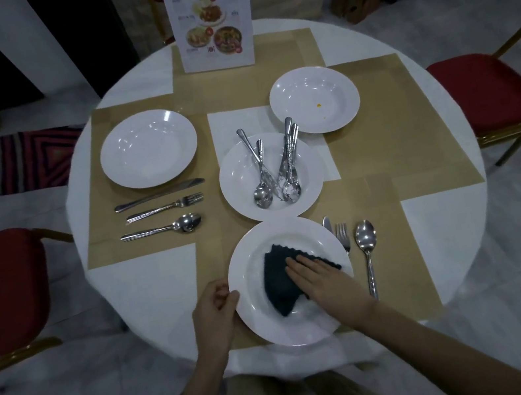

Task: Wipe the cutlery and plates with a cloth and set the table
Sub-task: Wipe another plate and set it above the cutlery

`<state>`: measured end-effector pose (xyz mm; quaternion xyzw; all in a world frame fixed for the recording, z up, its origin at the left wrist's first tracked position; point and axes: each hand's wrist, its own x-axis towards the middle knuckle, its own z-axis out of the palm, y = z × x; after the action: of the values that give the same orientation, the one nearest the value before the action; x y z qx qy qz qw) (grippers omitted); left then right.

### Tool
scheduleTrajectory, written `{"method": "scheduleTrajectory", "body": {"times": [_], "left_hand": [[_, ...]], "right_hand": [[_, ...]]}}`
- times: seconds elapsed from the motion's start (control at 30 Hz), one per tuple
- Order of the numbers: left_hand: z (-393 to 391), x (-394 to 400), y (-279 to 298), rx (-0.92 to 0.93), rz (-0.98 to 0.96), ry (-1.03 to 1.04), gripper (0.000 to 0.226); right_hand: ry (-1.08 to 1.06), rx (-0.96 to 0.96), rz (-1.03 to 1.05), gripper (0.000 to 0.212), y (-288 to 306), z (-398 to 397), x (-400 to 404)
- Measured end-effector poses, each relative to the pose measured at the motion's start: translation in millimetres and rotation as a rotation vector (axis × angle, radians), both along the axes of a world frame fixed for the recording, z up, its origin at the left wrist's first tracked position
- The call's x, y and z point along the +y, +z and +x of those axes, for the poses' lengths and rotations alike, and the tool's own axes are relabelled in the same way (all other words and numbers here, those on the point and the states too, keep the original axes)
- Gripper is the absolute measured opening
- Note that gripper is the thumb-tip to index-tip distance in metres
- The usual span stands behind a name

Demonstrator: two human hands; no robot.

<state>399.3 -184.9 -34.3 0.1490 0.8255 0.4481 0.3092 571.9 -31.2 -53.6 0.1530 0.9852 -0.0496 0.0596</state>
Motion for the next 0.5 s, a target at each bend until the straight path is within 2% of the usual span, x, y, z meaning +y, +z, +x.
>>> {"method": "scheduleTrajectory", "body": {"times": [0.17,0.4,0.5], "left_hand": [[9,13,4,0.099,0.02,0.042,0.011],[-4,3,-3,0.168,-0.037,0.001,0.01],[-15,-6,-6,0.162,-0.048,-0.011,0.012]], "right_hand": [[-0.088,0.008,-0.01,0.082,3,13,23],[0.118,0.088,-0.1,0.068,-13,-33,-36],[0.119,0.072,0.026,0.056,-5,-16,-6]]}}
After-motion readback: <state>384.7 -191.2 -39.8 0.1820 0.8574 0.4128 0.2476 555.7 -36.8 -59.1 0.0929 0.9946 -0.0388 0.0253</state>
